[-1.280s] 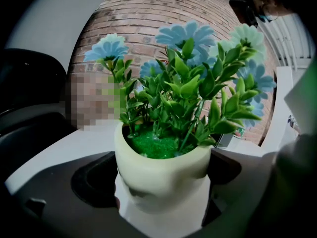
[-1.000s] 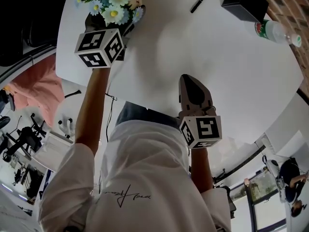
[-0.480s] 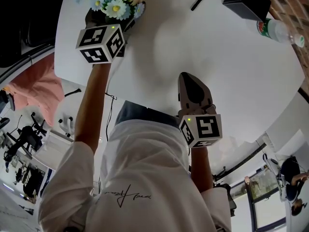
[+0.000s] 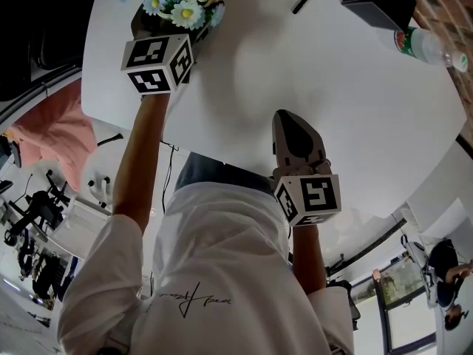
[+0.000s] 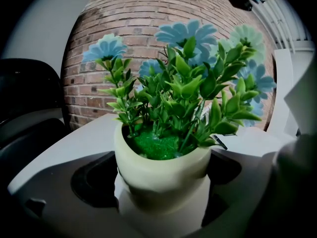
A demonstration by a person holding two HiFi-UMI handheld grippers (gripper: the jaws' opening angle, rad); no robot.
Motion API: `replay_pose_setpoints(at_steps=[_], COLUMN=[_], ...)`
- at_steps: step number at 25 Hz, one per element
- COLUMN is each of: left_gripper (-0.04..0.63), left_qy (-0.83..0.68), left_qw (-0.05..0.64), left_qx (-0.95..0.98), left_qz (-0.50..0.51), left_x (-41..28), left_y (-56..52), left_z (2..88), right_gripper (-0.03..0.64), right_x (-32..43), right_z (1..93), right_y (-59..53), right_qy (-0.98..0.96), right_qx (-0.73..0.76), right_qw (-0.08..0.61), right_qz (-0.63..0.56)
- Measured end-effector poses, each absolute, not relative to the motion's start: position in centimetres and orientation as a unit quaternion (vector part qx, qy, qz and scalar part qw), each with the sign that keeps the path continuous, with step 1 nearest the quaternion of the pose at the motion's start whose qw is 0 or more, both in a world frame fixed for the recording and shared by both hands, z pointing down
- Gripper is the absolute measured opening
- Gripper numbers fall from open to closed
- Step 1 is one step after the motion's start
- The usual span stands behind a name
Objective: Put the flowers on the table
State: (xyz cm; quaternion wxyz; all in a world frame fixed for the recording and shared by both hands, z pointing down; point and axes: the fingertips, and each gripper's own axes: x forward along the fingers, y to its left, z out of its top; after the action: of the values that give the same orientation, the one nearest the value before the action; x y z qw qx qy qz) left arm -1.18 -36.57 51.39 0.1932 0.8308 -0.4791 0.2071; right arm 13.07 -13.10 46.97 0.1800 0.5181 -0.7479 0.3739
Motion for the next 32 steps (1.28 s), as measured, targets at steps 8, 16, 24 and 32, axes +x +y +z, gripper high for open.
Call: replay_pose_setpoints(at_steps=[8, 16, 24, 32], left_gripper=[0.552, 0.554, 0.554, 0.554], left_qy=[-0.482, -0.485, -0.481, -0.481], left_qw=[0.175, 0.159, 0.161, 0.167], left_qx=[0.826, 0.821, 0.822, 0.819], left_qz=[0.234, 0.254, 0.260, 0.263], left_x=[-1.2, -1.2, -1.3, -2.1], left_y=[-36.2, -35.9, -35.3, -34.5], left_z=[51.9, 52.2, 52.2, 52.3], right_gripper=[0.025, 0.025, 0.026, 0.025], right_x=[13.1, 13.2, 13.1, 12.1], right_z=[46.8, 46.7, 46.5, 46.3], right_y=[-13.0, -12.7, -12.4, -11.9], right_qy=[-0.751, -0.750, -0.751, -0.753], right_qx=[0.515, 0.516, 0.517, 0.513], right_qw=[0.182, 0.178, 0.176, 0.177], right_qz=[0.373, 0.373, 0.371, 0.372])
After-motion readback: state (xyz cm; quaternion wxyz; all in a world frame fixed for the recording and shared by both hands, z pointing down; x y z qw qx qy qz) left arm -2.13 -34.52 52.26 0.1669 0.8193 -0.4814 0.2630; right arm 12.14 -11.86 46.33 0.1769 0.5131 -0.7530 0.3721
